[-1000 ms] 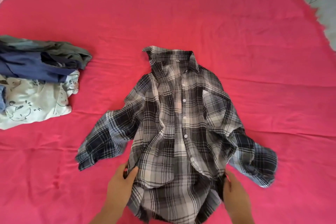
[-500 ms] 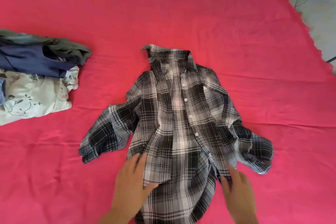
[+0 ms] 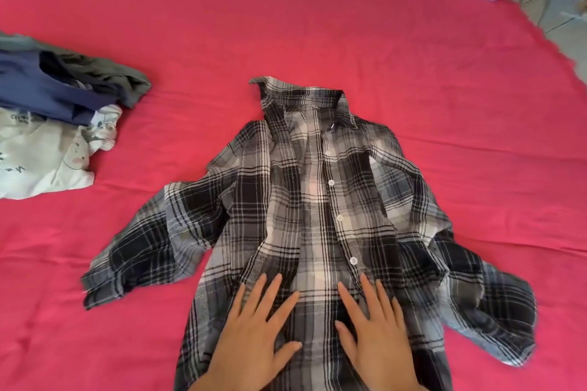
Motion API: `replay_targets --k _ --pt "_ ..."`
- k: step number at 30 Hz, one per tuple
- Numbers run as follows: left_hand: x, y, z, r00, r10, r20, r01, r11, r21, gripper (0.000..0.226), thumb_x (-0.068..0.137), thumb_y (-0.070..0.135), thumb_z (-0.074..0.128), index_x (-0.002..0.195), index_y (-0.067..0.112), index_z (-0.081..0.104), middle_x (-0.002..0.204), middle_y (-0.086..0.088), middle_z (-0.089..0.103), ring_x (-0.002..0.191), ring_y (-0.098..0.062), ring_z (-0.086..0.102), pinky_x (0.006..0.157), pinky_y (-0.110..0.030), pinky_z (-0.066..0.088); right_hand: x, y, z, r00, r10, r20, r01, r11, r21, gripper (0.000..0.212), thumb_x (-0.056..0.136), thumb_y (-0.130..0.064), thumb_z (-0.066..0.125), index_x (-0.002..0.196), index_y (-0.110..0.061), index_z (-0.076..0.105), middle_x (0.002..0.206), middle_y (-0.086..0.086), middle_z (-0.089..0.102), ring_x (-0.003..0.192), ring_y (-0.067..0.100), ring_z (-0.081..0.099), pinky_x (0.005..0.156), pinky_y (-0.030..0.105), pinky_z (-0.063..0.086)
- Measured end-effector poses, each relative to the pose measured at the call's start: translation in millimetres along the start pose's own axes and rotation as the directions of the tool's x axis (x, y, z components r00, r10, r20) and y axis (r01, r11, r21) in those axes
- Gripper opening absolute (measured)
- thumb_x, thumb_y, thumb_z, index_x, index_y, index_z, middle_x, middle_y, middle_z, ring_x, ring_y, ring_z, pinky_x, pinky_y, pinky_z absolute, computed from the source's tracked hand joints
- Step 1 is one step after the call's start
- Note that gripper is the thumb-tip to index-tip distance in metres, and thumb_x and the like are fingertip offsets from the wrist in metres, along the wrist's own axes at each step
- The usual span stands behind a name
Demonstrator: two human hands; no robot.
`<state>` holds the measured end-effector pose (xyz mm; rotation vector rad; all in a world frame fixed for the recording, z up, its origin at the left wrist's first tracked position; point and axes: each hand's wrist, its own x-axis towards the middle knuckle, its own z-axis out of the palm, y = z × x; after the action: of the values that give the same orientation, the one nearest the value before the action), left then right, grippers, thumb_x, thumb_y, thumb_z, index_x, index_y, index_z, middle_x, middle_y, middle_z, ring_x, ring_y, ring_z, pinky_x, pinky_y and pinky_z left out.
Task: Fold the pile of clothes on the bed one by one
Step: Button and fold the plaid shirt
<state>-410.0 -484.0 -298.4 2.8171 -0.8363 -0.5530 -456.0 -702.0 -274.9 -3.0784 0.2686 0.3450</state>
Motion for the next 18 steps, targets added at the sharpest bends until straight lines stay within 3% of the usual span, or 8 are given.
replay_targets --k 3,6,11,16,18 --pt "3 0 12 0.997 0.021 -0.073 -0.021 1.0 -0.003 0.065 0.087 0.068 0.026 0.142 0.034 0.031 0.146 -0.002 0.04 0.133 -0.025 0.031 0.11 -0.043 0.008 -2 -4 18 0.999 0.018 -0.048 -0.017 1.0 0.013 0.056 0.093 -0.055 0.006 0.134 -0.036 0.039 0.143 0.006 0.041 0.127 0.03 0.036 0.108 0.045 0.019" --pt "6 -1 19 0.991 0.03 -0.127 -0.031 0.999 -0.006 0.064 0.088 0.067 0.022 0.143 0.035 0.028 0.144 0.0 0.041 0.132 -0.023 0.033 0.11 -0.041 0.009 0 -6 27 0.995 0.018 -0.097 -0.012 0.998 0.06 0.055 0.092 -0.054 0.008 0.131 -0.035 0.042 0.141 0.005 0.043 0.125 0.03 0.038 0.113 0.038 0.007" --pt "8 -4 25 0.98 0.035 -0.197 -0.034 0.999 0.01 0.062 0.088 0.067 0.02 0.14 0.037 0.034 0.142 0.003 0.045 0.129 -0.019 0.035 0.109 -0.038 0.01 4 -5 36 0.99 -0.009 -0.143 0.02 0.997 0.079 0.055 0.093 -0.053 0.008 0.129 -0.033 0.044 0.132 0.008 0.057 0.121 0.028 0.042 0.114 0.034 0.006" --pt "10 -9 34 0.97 0.054 -0.238 -0.056 0.998 -0.002 0.059 0.092 0.059 0.015 0.146 0.035 0.015 0.136 0.003 0.053 0.126 -0.016 0.038 0.109 -0.035 0.01 6 -4 44 0.977 -0.048 -0.209 0.067 0.994 0.086 0.056 0.091 -0.054 0.008 0.126 -0.033 0.046 0.135 0.001 0.046 0.117 0.026 0.043 0.114 0.028 0.0" --pt "10 -9 34 0.968 0.052 -0.245 -0.057 0.998 -0.014 0.056 0.093 0.057 0.013 0.145 0.039 0.024 0.135 0.004 0.054 0.125 -0.015 0.039 0.109 -0.034 0.012 8 -2 49 0.966 -0.051 -0.254 0.072 0.995 0.074 0.056 0.091 -0.054 0.008 0.126 -0.032 0.046 0.134 0.003 0.05 0.117 0.026 0.043 0.114 0.028 0.0"
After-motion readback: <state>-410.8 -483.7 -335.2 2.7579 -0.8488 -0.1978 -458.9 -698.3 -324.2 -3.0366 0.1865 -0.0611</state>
